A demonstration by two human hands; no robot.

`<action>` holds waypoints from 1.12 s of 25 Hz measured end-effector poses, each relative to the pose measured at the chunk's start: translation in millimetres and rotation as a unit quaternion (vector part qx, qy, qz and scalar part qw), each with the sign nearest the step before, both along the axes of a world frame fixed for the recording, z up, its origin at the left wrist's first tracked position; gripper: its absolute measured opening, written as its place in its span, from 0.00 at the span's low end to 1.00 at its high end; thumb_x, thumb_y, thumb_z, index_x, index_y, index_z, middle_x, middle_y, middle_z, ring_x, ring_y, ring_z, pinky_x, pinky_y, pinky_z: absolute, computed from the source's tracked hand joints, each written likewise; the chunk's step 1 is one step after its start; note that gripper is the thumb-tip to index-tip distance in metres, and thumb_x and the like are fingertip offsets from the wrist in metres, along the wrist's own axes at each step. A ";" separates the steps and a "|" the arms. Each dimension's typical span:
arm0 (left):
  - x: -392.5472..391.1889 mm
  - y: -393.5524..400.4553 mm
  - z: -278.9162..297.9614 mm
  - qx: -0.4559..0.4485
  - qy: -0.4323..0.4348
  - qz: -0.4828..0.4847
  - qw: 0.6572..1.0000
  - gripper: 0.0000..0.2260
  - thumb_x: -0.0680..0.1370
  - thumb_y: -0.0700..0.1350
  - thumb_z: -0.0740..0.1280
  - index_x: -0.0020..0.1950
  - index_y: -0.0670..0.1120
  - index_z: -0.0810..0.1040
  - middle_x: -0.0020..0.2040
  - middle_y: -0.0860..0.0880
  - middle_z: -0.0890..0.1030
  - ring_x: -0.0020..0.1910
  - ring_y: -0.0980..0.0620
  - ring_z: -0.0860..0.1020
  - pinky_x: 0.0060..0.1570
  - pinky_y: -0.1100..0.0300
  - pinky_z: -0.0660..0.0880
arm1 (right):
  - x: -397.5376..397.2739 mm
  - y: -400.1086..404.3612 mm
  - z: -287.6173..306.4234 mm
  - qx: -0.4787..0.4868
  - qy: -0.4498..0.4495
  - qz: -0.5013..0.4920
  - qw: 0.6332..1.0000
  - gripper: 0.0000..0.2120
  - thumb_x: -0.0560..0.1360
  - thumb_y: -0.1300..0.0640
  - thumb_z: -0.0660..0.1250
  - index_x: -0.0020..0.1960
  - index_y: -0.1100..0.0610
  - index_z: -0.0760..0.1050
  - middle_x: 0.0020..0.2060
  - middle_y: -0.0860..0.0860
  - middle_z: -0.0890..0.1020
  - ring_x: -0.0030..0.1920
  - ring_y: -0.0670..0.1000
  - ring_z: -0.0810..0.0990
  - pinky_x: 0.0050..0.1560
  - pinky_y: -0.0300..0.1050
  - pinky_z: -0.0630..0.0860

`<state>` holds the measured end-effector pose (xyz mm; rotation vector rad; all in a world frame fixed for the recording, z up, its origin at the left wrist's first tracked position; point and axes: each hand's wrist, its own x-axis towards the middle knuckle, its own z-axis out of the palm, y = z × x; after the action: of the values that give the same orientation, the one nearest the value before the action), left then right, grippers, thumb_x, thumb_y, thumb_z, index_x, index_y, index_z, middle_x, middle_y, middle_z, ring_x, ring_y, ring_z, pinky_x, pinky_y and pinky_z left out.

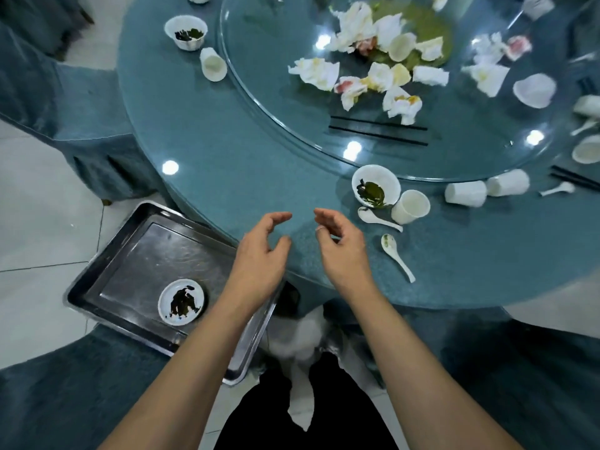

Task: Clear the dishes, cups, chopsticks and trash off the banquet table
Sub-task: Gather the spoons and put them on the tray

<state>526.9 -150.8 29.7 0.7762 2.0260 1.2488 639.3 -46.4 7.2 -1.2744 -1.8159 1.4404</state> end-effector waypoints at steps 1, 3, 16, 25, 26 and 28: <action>5.8 7.4 -0.7 -0.003 0.002 -0.008 1.000 0.17 0.79 0.40 0.64 0.66 0.54 0.77 0.65 0.59 0.79 0.57 0.69 0.75 0.65 0.53 0.72 | 7.6 6.0 -0.4 -0.006 0.000 -0.008 1.000 0.14 0.80 0.62 0.65 0.63 0.52 0.80 0.56 0.45 0.84 0.56 0.39 0.81 0.59 0.38 0.76; 16.8 22.3 -2.6 -0.006 0.006 -0.019 1.000 0.17 0.79 0.40 0.64 0.66 0.53 0.77 0.65 0.58 0.79 0.64 0.61 0.74 0.68 0.51 0.71 | 22.0 17.8 -0.9 -0.012 0.001 -0.018 1.000 0.14 0.80 0.62 0.65 0.62 0.51 0.79 0.55 0.45 0.84 0.56 0.39 0.81 0.59 0.38 0.76; 81.2 122.1 -7.5 -0.037 0.002 -0.021 0.999 0.16 0.81 0.40 0.63 0.67 0.52 0.76 0.65 0.58 0.78 0.67 0.56 0.73 0.68 0.49 0.71 | 96.3 122.3 0.6 -0.029 0.027 -0.042 0.998 0.14 0.79 0.64 0.65 0.61 0.51 0.81 0.52 0.44 0.85 0.54 0.39 0.82 0.55 0.32 0.76; 108.2 145.5 -27.7 -0.085 -0.039 -0.015 0.996 0.15 0.80 0.40 0.63 0.65 0.52 0.77 0.63 0.58 0.79 0.65 0.54 0.76 0.66 0.53 0.73 | 142.3 147.0 -21.1 -0.032 -0.051 -0.050 0.997 0.09 0.79 0.61 0.68 0.55 0.50 0.82 0.47 0.45 0.85 0.49 0.43 0.83 0.57 0.45 0.80; 110.0 144.6 -31.3 -0.090 -0.048 -0.016 0.995 0.15 0.80 0.39 0.63 0.65 0.51 0.78 0.63 0.57 0.80 0.64 0.54 0.76 0.66 0.53 0.73 | 146.4 143.4 -26.4 -0.033 -0.076 -0.052 0.995 0.08 0.78 0.60 0.69 0.54 0.51 0.82 0.45 0.44 0.85 0.48 0.43 0.83 0.57 0.47 0.80; 111.2 143.8 -38.4 -0.096 -0.060 -0.014 0.994 0.15 0.80 0.38 0.63 0.64 0.49 0.78 0.62 0.55 0.81 0.62 0.54 0.77 0.65 0.54 0.74 | 151.3 136.7 -37.1 -0.036 -0.139 -0.047 0.989 0.05 0.77 0.57 0.70 0.52 0.51 0.83 0.43 0.44 0.85 0.45 0.44 0.83 0.55 0.50 0.81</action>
<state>638.1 -7.0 -8.7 0.6221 1.9941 1.0417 790.6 90.3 -29.9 -1.6442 -1.8614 1.3411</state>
